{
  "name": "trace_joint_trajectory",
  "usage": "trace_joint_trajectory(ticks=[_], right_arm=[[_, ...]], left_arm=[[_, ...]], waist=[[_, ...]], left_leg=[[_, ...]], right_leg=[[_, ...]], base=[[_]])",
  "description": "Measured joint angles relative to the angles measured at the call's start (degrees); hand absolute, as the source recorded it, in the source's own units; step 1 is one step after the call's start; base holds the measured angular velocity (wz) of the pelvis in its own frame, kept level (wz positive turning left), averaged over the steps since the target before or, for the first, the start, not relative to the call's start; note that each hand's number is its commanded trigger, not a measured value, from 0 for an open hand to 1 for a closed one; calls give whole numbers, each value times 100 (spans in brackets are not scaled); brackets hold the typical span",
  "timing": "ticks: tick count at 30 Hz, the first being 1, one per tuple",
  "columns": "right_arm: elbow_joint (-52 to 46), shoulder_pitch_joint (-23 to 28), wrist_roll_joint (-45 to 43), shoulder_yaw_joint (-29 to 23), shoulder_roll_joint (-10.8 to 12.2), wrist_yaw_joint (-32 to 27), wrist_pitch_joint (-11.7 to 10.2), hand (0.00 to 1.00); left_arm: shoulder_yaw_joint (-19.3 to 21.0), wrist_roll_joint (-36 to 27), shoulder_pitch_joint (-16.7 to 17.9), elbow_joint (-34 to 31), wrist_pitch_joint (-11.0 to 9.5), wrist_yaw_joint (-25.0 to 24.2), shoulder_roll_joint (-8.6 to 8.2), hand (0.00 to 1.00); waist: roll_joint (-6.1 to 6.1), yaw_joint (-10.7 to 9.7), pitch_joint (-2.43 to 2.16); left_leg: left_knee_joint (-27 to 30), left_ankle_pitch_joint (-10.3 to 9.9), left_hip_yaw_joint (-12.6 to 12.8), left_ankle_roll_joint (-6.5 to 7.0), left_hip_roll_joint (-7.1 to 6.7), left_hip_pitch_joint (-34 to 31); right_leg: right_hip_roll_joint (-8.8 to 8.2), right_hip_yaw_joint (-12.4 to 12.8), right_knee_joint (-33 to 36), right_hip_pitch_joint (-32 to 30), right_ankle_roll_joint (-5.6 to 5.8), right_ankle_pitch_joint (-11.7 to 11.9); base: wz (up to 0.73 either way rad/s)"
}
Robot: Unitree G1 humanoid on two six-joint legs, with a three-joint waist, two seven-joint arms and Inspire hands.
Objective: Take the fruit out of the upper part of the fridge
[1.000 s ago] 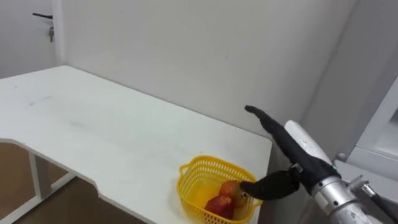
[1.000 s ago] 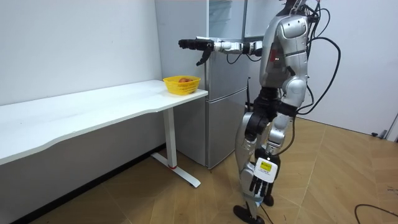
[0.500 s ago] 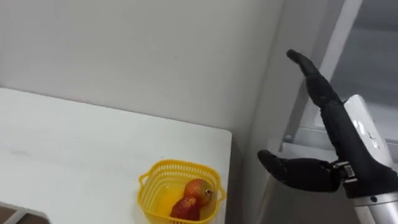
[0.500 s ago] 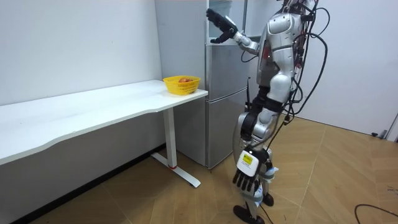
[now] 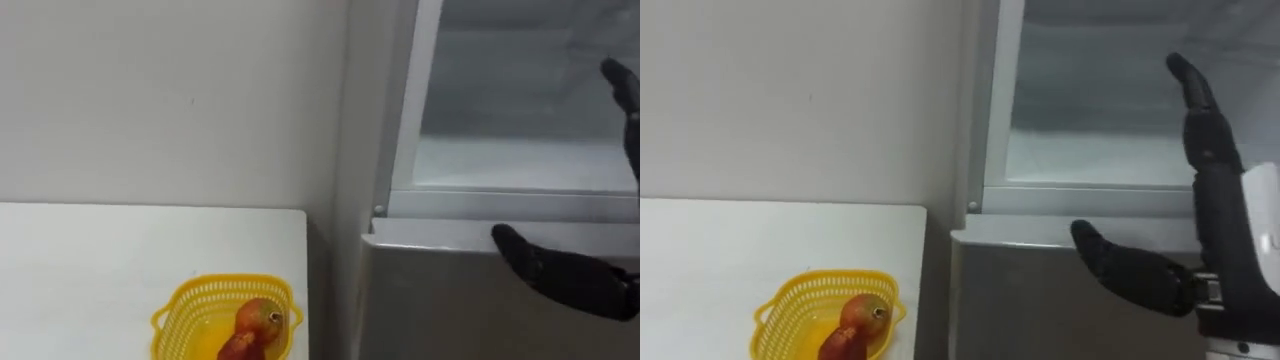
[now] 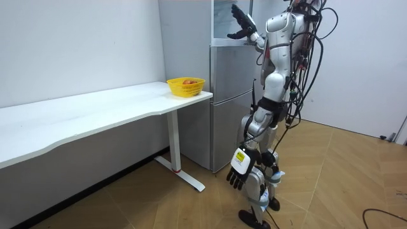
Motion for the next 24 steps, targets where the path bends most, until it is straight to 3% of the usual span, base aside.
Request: trace_joint_trajectory(ticks=[6,13,24], right_arm=[[276,559,82,-61,163,-64,115,0],[1179,1179,515,-111,509,-209,232,0],[2119,1292,1556,-264,769,-659,386,0]], left_arm=[[4,-109,-121,-6,-30,70,-33,0],[-10,-103,-148,-68,-18,226,-37,0],[-176,-162,-150,-107,143,354,-62,0]], waist=[[86,-136,2],[30,-296,-25],[-30,-486,-24]], left_leg=[[-51,2,213,1,-1,-12],[-104,2,372,1,6,-48],[-119,2,449,1,11,55]], right_leg=[[20,207,98,-190,1,-20],[48,360,95,-363,5,-21],[81,527,63,-325,10,-27]], base=[[-20],[-12],[-6]])
